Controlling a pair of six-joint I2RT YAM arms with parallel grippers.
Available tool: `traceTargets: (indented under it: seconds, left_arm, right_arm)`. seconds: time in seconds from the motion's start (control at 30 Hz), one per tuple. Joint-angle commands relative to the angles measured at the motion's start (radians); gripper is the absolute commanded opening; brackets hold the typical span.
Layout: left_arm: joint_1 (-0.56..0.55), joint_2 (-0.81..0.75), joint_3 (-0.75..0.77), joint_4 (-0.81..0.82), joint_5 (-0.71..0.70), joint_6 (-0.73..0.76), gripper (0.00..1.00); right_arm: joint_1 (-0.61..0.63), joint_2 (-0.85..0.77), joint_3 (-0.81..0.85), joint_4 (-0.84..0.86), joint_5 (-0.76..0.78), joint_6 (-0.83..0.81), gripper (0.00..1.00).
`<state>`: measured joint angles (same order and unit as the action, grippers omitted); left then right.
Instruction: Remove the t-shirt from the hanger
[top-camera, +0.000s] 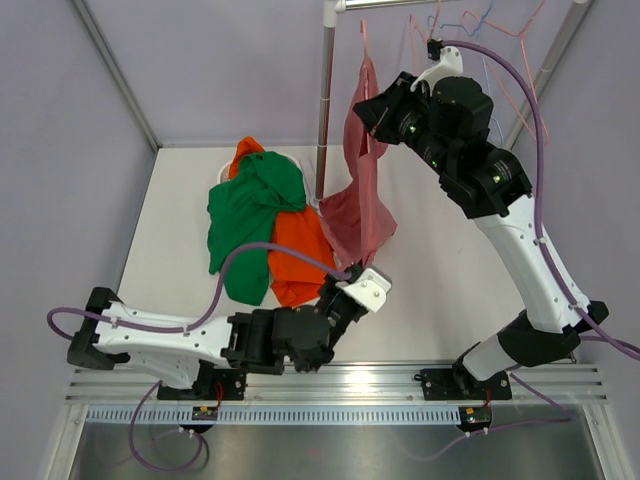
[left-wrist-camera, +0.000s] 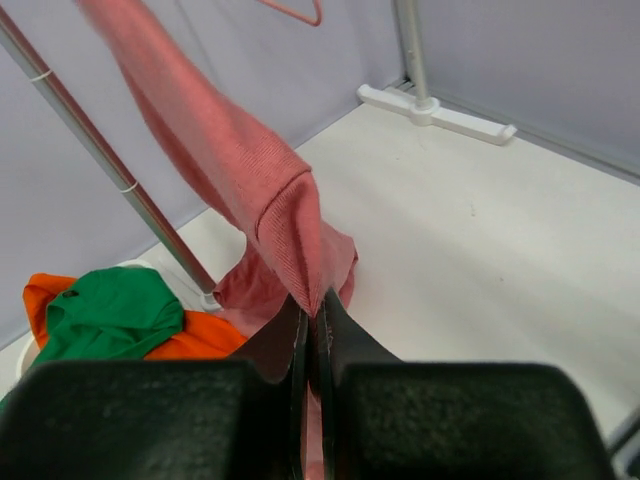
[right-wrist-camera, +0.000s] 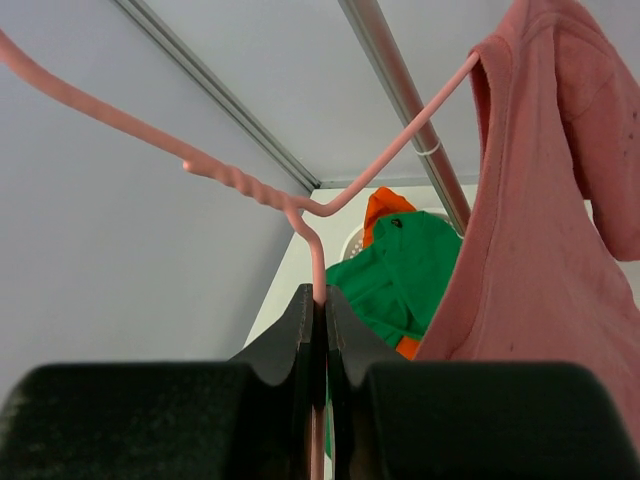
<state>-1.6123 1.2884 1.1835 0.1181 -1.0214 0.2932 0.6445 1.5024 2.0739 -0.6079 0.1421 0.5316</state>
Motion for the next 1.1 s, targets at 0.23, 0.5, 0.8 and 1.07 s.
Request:
traceTargets:
  seconds: [0.23,0.5,0.8,1.07]
  left_arm:
    - [-0.277,-0.046,-0.034,0.025,-0.23,-0.113,0.0]
    - [-0.313,0.029,-0.134,0.19,-0.295,-0.128,0.0]
    - [-0.055,-0.078,-0.257,0.192,-0.125,-0.16,0.0]
    - [0.224,-0.086,-0.217,0.239,0.056,-0.066,0.0]
  right_arm:
    - [0.009,0.151,0.247,0.017,0.073,-0.064,0.0]
    - [-0.011,0.246,0.449,-0.093,0.031,-0.076,0.0]
    - [-0.008,-0.011,0.321,-0.329,-0.191,0.027,0.0]
    - [-0.009,-0.366,-0.108,-0.378,-0.22,0.053,0.0]
